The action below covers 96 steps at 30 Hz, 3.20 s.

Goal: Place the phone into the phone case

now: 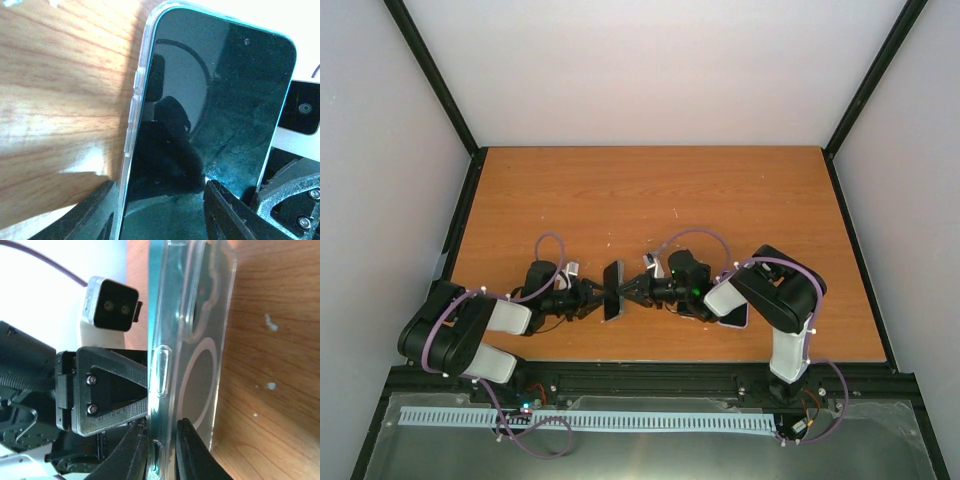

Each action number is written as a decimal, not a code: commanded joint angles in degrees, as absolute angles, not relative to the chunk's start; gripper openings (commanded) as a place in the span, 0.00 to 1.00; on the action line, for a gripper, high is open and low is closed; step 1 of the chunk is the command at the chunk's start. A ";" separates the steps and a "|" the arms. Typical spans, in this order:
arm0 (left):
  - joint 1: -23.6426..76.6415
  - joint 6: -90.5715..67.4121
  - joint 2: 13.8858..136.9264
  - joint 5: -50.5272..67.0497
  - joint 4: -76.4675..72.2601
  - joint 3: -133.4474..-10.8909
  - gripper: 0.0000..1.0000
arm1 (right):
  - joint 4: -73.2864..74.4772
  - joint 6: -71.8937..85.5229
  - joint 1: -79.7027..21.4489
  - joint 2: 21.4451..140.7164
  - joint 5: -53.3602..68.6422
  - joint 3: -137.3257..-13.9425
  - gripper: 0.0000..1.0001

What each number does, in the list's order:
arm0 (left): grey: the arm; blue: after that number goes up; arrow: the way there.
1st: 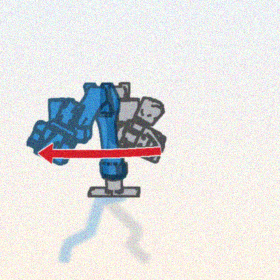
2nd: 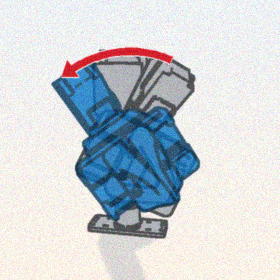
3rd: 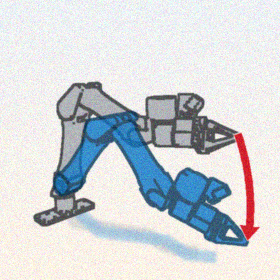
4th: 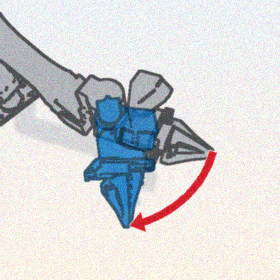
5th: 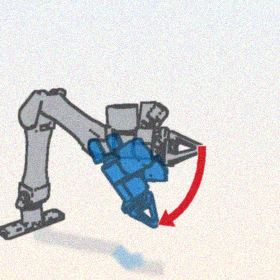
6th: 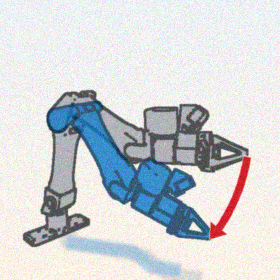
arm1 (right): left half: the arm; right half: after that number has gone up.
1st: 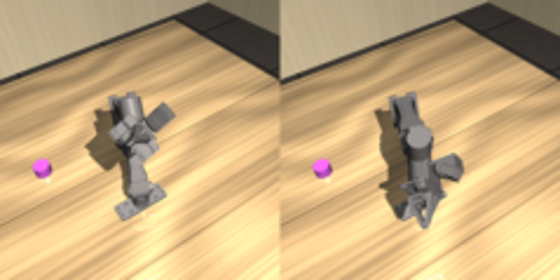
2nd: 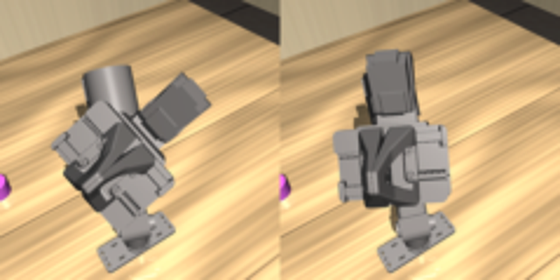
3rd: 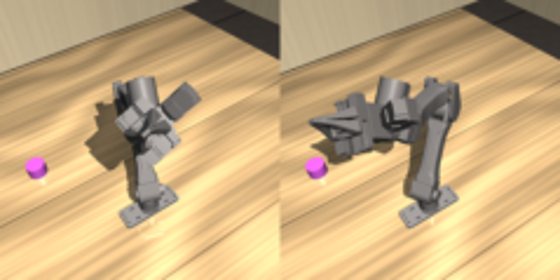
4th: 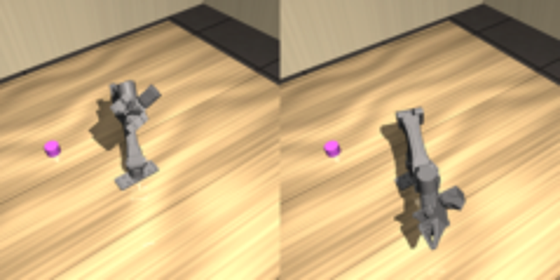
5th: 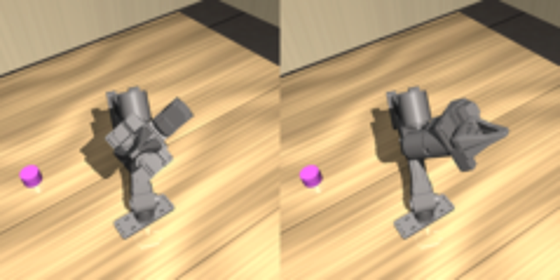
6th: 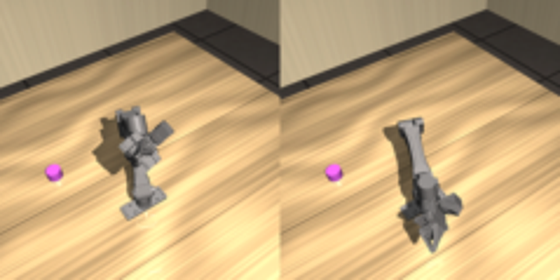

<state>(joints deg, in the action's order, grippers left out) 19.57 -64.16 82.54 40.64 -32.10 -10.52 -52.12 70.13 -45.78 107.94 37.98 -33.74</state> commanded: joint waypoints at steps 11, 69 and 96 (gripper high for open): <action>20.36 -63.81 84.57 41.48 -30.37 -11.19 0.48 | -37.29 63.00 -46.40 104.89 34.12 -36.41 0.35; 20.39 -65.29 55.83 51.09 -44.85 -11.43 0.00 | -61.14 71.01 -46.74 84.70 42.05 -21.77 0.13; 20.34 -58.17 50.38 66.66 -33.84 -15.62 0.00 | -11.87 47.73 -45.49 62.61 25.37 -33.63 0.79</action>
<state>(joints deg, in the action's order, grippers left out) 20.27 -60.69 50.94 60.93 -32.42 -12.05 -21.39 52.64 -46.04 64.07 29.63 -31.38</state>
